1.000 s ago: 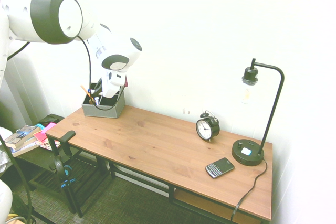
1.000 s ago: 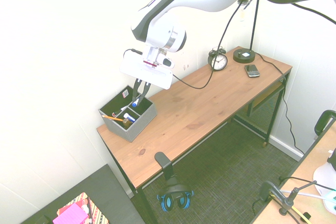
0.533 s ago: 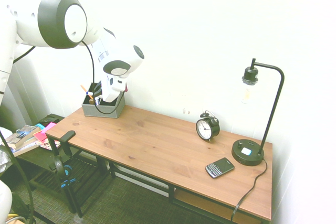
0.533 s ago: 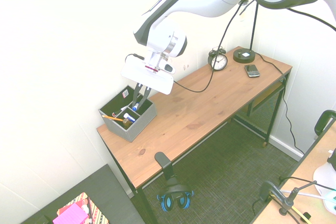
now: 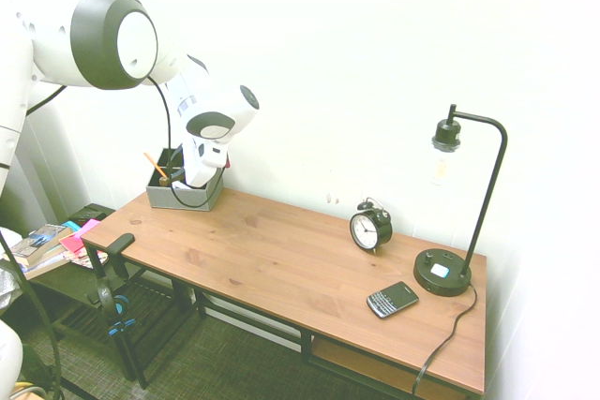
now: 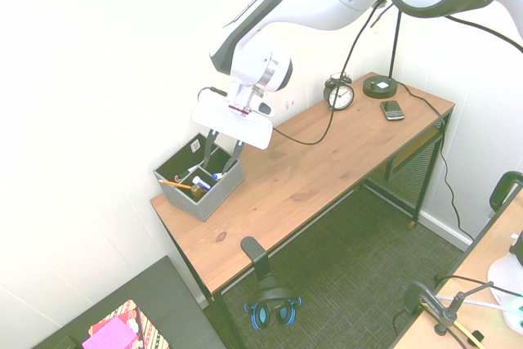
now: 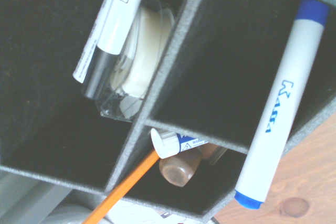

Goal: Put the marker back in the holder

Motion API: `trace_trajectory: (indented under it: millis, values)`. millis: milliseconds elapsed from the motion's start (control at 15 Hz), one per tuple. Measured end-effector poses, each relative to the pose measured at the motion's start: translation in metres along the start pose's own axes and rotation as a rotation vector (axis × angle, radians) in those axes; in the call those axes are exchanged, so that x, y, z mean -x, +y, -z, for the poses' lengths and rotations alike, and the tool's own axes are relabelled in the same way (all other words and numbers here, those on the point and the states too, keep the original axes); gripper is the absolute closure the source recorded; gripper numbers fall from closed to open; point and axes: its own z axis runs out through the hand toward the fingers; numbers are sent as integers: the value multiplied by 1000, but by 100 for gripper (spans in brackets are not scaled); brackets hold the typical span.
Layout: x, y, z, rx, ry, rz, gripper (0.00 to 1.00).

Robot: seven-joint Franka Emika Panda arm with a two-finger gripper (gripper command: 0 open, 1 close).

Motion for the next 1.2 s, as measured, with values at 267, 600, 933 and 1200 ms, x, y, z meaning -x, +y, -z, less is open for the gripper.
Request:
trace_trajectory:
  millis: [267,600,933,1200]
  values:
    - [60,21,27,25,123,187,0]
    - [58,95,71,117,326,413,0]
    - [16,120,123,219,536,629,0]
    - [-11,131,174,217,684,816,0]
